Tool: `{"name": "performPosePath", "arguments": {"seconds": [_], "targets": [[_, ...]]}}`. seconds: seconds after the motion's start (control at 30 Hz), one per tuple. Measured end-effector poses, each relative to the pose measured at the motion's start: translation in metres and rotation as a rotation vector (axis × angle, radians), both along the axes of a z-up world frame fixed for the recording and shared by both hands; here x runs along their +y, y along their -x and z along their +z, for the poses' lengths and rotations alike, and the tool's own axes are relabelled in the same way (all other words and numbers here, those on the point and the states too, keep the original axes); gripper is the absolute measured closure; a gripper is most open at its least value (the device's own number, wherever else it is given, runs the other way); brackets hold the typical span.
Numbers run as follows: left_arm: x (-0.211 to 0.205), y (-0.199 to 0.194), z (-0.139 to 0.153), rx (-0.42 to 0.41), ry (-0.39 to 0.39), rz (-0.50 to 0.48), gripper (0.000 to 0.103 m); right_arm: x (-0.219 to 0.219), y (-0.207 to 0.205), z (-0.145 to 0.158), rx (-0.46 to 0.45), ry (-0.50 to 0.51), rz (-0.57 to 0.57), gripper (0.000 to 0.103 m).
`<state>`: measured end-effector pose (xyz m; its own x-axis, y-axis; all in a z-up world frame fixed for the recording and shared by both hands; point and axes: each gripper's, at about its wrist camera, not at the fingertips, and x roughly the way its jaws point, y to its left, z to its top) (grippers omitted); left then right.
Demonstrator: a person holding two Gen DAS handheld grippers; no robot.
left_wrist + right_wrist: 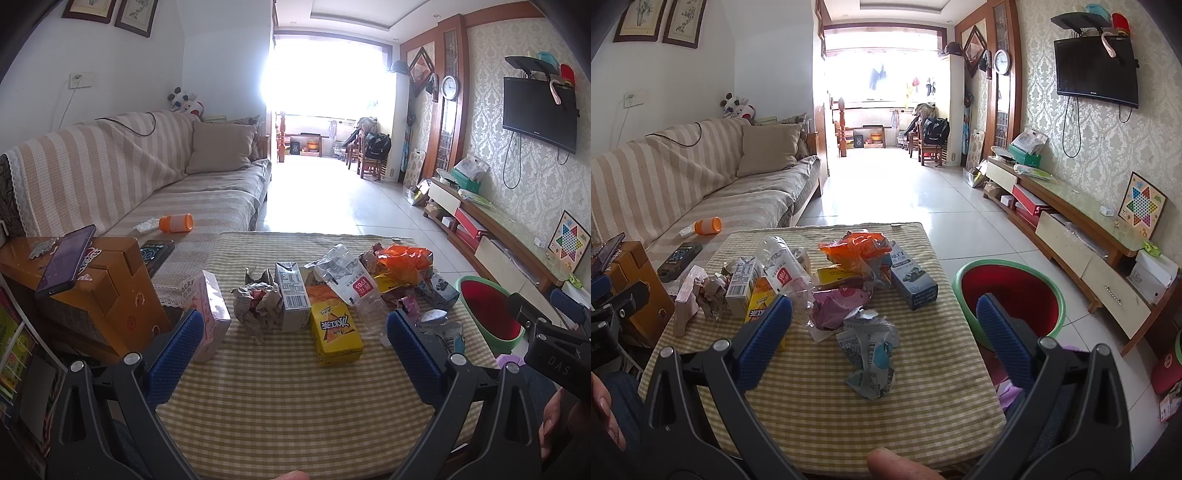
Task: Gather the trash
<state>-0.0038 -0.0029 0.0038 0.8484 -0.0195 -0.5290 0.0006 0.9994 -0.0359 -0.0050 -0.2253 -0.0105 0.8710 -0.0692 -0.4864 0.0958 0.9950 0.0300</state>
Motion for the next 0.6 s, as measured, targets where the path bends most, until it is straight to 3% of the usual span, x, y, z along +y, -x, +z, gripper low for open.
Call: {"name": "performPosePath", "arguments": {"seconds": [0.6], "targets": [[0.0,0.0002,-0.0003,0.002,0.0,0.0,0.008,0.0012,0.0009,-0.0011,0.004,-0.005,0.004,0.004]]}}
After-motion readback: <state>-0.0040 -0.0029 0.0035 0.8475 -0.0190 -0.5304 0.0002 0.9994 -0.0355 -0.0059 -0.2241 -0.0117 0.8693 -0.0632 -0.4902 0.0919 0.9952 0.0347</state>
